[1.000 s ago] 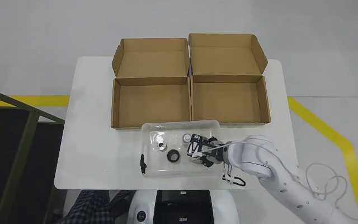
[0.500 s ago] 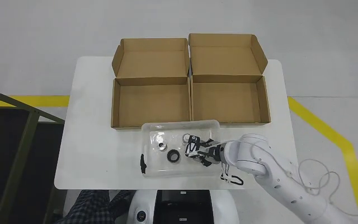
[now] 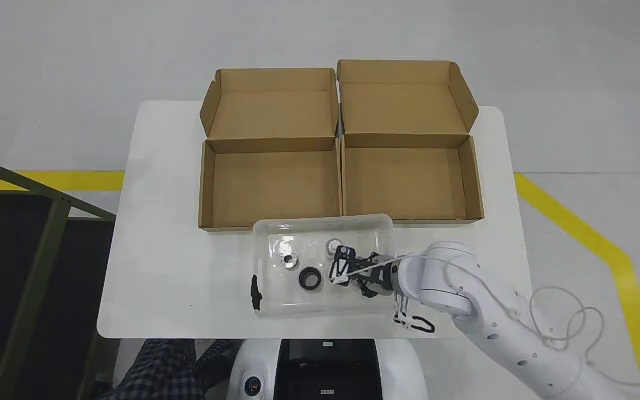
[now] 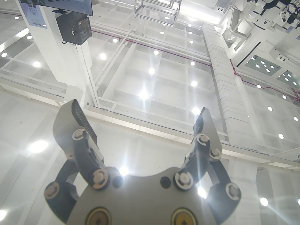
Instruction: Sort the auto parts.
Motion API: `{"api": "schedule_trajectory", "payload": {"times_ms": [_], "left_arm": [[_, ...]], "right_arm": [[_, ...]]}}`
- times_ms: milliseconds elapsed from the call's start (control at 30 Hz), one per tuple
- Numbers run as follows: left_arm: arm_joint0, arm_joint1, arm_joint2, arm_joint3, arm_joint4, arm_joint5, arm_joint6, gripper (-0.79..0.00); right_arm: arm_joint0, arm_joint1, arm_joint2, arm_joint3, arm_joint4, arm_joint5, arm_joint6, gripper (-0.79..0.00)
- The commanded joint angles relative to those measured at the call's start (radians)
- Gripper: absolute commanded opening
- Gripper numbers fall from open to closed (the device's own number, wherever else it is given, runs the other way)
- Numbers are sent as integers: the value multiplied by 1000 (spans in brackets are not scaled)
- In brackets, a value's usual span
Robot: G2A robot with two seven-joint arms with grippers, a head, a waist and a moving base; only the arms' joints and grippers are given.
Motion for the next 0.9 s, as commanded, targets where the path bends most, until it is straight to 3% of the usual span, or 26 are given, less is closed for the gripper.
{"api": "schedule_trajectory", "payload": {"times_ms": [0, 533, 867], "left_arm": [[0, 0, 0, 0, 0, 0, 0, 0], [0, 0, 0, 0, 0, 0, 0, 0], [0, 0, 0, 0, 0, 0, 0, 0]], "right_arm": [[-2, 1, 2, -6, -2, -2, 3, -760], [-87, 30, 109, -159, -42, 13, 2, -785], [-211, 65, 284, -289, -28, -19, -81, -785]]}}
